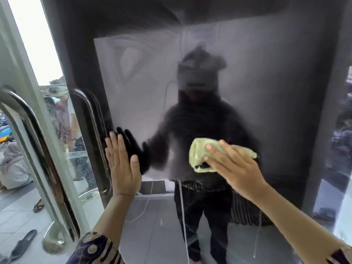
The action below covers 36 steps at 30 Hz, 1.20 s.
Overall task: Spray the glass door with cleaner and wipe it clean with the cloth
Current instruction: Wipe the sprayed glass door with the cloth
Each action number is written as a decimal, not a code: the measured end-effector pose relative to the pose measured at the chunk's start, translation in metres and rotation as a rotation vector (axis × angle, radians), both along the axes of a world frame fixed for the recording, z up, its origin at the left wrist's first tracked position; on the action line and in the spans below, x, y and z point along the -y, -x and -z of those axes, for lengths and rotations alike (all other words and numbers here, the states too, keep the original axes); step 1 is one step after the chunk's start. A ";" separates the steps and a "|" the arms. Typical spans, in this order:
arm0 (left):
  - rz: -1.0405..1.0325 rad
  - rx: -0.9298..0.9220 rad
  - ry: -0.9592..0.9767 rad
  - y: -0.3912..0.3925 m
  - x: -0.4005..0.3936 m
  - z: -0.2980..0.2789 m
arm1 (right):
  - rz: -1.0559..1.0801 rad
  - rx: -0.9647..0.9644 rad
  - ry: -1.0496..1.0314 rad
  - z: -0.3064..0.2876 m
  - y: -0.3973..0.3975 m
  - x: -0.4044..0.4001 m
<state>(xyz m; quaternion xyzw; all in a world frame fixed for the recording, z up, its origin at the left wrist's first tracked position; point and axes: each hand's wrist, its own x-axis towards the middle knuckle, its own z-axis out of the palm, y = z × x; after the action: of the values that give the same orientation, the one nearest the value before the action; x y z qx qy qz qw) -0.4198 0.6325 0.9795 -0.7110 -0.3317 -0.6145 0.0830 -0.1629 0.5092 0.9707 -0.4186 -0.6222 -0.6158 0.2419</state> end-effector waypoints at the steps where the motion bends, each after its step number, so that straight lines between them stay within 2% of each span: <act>1: -0.020 -0.019 -0.001 -0.004 0.001 0.001 | 0.001 -0.060 -0.046 -0.003 -0.007 0.003; 7: -0.053 -0.068 0.017 -0.017 0.001 0.007 | 0.078 -0.497 -0.287 0.006 -0.043 0.022; 12: -0.057 -0.060 0.019 -0.019 -0.001 0.010 | 0.062 -0.843 -0.344 0.037 -0.027 0.022; 16: -0.043 -0.041 0.021 -0.019 -0.001 0.009 | -0.004 -0.964 -0.397 0.030 0.000 0.010; 22: -0.005 -0.060 0.009 -0.017 0.000 0.008 | -0.090 -0.756 -0.253 0.004 0.047 -0.020; 28: 0.003 -0.051 -0.001 -0.016 -0.002 0.009 | -0.158 -0.338 -0.084 0.017 0.069 -0.039; 33: 0.010 -0.054 -0.002 -0.016 -0.003 0.010 | -0.066 0.027 0.122 0.054 0.048 -0.024; 36: 0.022 -0.043 -0.003 -0.016 -0.003 0.010 | 0.001 0.162 0.220 0.062 0.023 -0.008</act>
<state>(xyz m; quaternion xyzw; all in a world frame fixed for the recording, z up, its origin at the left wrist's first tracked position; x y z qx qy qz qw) -0.4043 0.6357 0.9699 -0.7275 -0.3211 -0.6005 0.0847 -0.1858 0.5170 0.9085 -0.3918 -0.7032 -0.5758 0.1432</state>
